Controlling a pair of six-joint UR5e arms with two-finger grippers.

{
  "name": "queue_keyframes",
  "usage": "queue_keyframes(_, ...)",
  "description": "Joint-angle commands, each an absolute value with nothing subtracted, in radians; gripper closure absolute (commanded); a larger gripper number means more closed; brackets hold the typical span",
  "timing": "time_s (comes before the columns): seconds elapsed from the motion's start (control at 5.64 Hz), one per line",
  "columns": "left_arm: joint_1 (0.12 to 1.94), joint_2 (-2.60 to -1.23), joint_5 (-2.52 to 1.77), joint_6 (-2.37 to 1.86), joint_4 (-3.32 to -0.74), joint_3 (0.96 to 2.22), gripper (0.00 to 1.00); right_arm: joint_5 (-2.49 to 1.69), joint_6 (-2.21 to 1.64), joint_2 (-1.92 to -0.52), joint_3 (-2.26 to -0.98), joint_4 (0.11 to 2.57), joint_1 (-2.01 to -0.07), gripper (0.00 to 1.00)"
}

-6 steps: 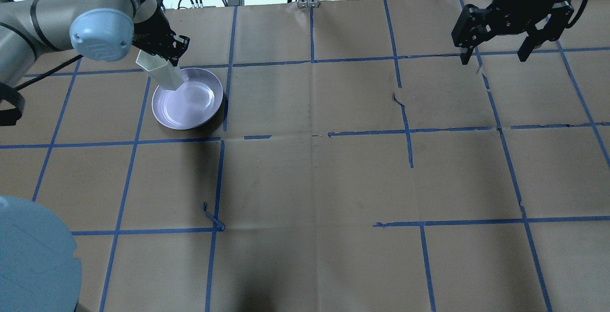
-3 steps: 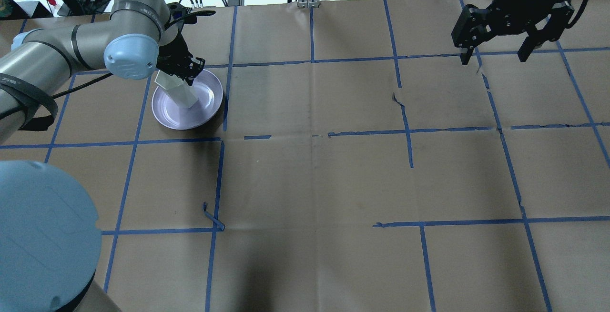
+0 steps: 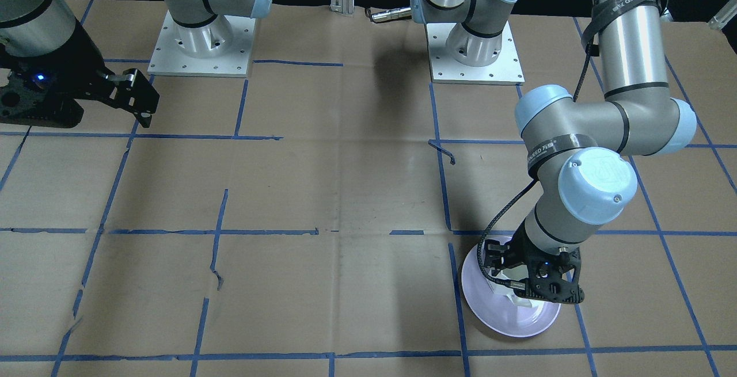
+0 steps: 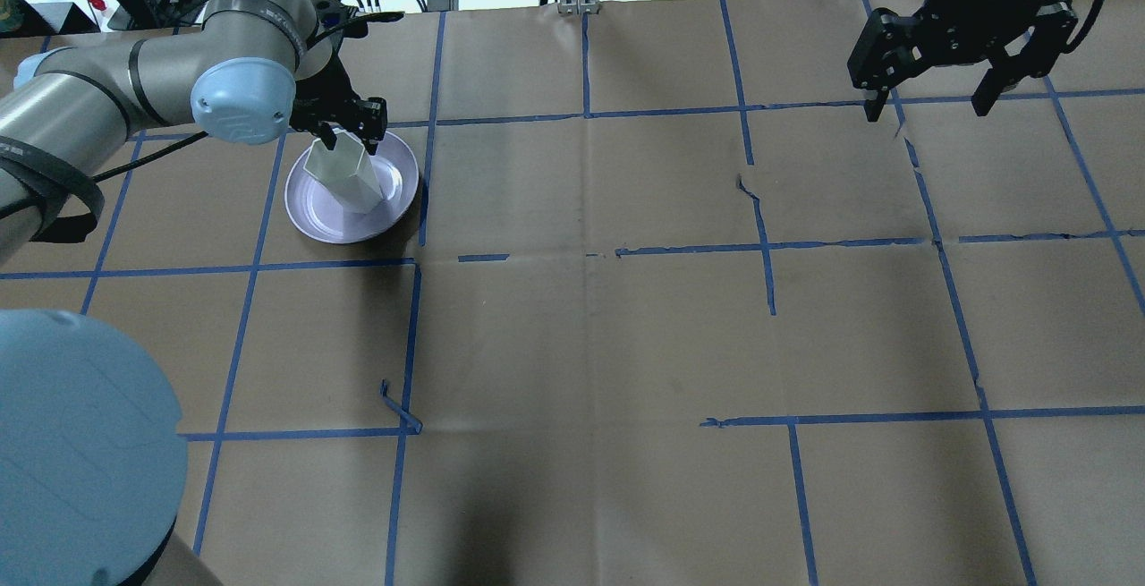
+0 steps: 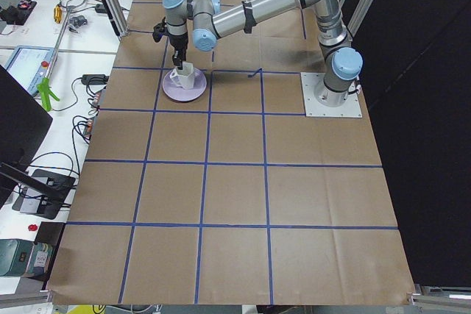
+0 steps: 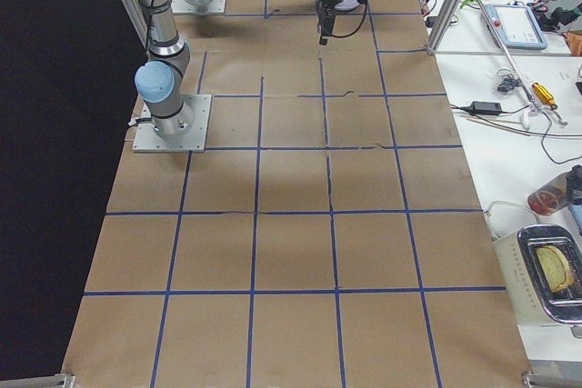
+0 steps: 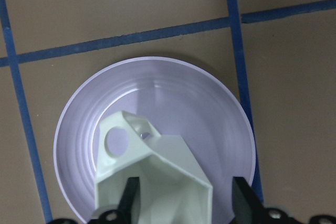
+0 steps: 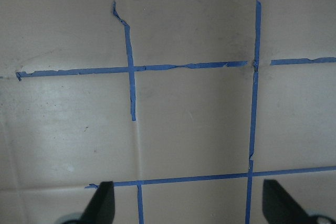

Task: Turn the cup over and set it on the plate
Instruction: 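Open the left gripper and lift it away from the mug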

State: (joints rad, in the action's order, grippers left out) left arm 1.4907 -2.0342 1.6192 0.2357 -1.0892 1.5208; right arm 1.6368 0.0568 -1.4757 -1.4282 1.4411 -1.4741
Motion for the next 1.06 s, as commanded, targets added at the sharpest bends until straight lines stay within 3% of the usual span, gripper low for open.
queue_keyframes(0.0,1.486,-1.926,1.620,0.233,-1.200,1.514,0.01,1.637,0.057,-1.476,-1.428,1.440,-1.474,0.00)
queue_keyframes(0.35,1.503,-1.734,1.611,0.055,-1.464,1.516,0.01,1.637,0.057,-1.476,-1.428,1.440,-1.474,0.00)
queue_keyframes(0.89,1.644,-1.625,1.612,-0.106,-1.642,1.508,0.01,1.637,0.057,-1.476,-1.428,1.440,-1.474,0.00)
